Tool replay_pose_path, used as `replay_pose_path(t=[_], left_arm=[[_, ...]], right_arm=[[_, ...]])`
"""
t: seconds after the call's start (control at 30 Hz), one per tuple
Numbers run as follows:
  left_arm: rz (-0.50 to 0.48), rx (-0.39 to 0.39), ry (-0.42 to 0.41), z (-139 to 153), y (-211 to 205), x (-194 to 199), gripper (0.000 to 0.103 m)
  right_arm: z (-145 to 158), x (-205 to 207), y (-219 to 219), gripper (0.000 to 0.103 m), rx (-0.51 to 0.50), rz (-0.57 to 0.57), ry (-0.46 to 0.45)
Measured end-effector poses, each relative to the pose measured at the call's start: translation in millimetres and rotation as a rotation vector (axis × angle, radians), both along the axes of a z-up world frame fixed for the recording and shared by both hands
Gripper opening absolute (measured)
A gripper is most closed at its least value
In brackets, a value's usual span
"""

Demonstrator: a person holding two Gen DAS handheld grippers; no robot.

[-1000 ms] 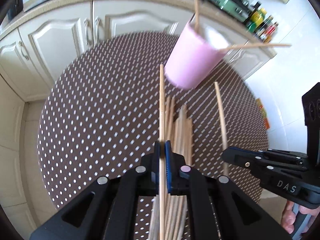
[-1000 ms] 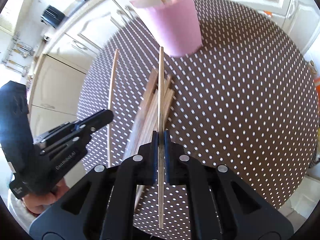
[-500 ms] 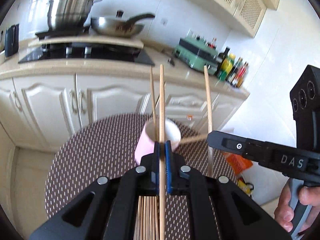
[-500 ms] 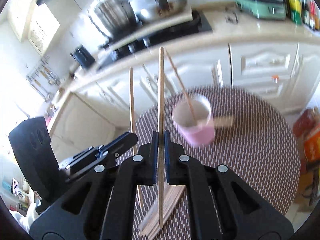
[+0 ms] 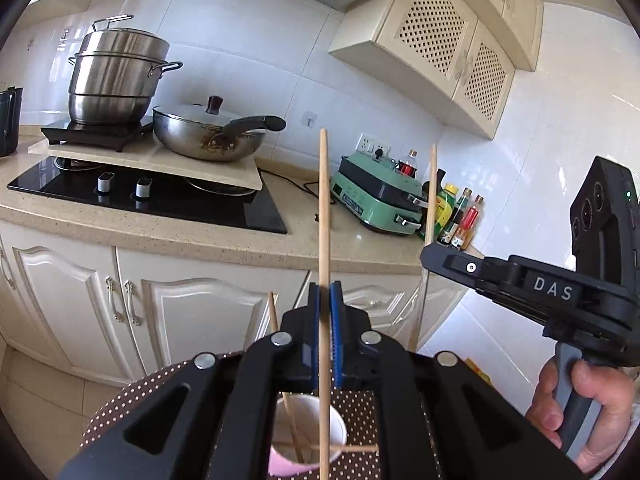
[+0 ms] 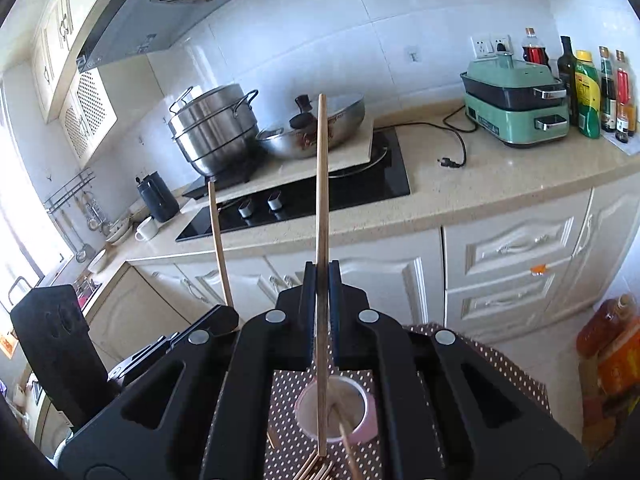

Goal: Organize utensils
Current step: 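Lift both chopsticks upright and lower them into the pink cup, then open both grippers to release the chopsticks in the cup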

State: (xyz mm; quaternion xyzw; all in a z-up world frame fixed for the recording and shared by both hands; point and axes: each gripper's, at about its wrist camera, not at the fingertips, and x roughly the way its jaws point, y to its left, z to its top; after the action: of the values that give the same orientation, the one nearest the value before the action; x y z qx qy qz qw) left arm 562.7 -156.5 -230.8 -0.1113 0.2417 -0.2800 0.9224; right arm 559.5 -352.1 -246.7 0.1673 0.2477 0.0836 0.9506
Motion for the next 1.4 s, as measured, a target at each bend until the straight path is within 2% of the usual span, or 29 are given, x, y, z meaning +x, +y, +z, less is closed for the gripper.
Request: replay_pose_path(t=[0.13, 0.3, 0.57, 0.87, 1.2, 1.4], left_arm=[[0.002, 0.013, -0.01, -14, -8, 16, 0.005], [-0.029, 0.051, -0.026, -32, -17, 25, 0.005], [-0.037, 0.051, 0.026, -58, -15, 26, 0.005], [-0.056, 0.095, 0.072, -76, -9, 6, 0.005], [-0.066, 0.161, 0.138, -88, -10, -14, 0.005], [-0.034, 0.218, 0.17, -90, -12, -19, 0.006]], right_arm=[[-10, 18, -6, 0.007, -0.026, 0.012, -0.021], [-35, 35, -6, 0.007, -0.042, 0.083, -0.014], [-58, 43, 4, 0.007, -0.087, 0.141, 0.004], [-71, 25, 4, 0.007, -0.104, 0.19, 0.065], [-96, 9, 7, 0.007, -0.052, 0.218, 0.165], [-105, 7, 7, 0.007, -0.024, 0.218, 0.22]])
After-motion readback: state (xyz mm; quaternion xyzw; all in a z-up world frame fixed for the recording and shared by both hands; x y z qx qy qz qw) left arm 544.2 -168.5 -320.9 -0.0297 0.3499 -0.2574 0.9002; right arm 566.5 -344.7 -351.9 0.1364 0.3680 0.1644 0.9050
